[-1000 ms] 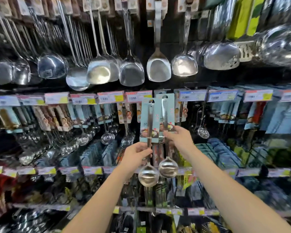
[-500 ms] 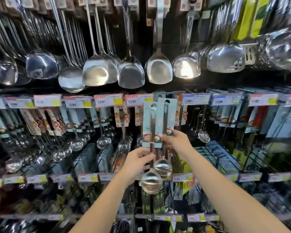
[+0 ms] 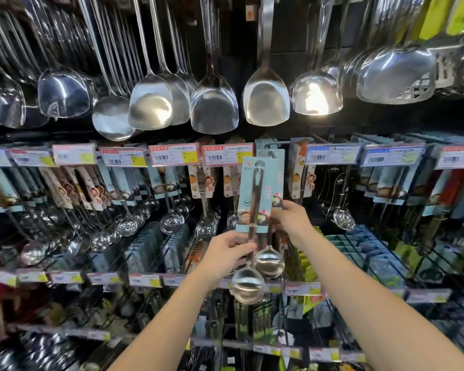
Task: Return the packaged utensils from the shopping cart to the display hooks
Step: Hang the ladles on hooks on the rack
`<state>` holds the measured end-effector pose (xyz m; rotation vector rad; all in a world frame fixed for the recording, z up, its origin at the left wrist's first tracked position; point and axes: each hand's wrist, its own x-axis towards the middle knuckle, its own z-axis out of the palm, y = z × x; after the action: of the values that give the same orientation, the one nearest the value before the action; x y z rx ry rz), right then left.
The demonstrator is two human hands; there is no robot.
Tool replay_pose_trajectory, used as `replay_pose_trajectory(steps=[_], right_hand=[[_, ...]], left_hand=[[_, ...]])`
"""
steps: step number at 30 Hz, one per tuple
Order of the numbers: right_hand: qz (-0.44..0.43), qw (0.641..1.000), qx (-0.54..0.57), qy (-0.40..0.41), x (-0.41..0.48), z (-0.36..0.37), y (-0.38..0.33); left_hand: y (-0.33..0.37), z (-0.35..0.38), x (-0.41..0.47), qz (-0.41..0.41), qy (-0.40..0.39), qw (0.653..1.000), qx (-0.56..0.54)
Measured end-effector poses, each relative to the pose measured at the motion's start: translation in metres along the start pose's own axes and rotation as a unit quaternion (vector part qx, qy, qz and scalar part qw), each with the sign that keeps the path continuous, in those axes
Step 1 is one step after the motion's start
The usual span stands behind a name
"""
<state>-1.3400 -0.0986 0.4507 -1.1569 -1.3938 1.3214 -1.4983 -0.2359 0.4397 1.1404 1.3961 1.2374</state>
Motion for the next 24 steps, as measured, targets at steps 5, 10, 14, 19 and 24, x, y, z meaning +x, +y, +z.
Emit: replay_pose_trajectory(steps=[5,10,14,19,24], right_hand=[[0.034,0.999,0.008,0.01,0.019,0.003,-0.003],[0.036,0.995,-0.089,0.026,0.048,-0.003,-0.01],[0.03,0.988,-0.142,0.041,0.057,-0.012,-0.011],[0.029,0.99,-0.053,0.126,0.052,-0.016,0.008],[-0.004,0.988,0.145,0.055,0.007,-0.022,-0.004]], left_hand=[[-0.01,0.011,0.009,-0.009,-0.011,1.0,0.0],[-0.017,0.019,0.015,-0.016,-0.02,1.0,0.005],[-0.013,0.024,0.02,-0.011,-0.018,1.0,0.003],[-0.009,0.03,0.023,0.003,-0.011,1.0,-0.003],[-0.014,0.037,0.024,0.004,-0.01,1.0,0.002]])
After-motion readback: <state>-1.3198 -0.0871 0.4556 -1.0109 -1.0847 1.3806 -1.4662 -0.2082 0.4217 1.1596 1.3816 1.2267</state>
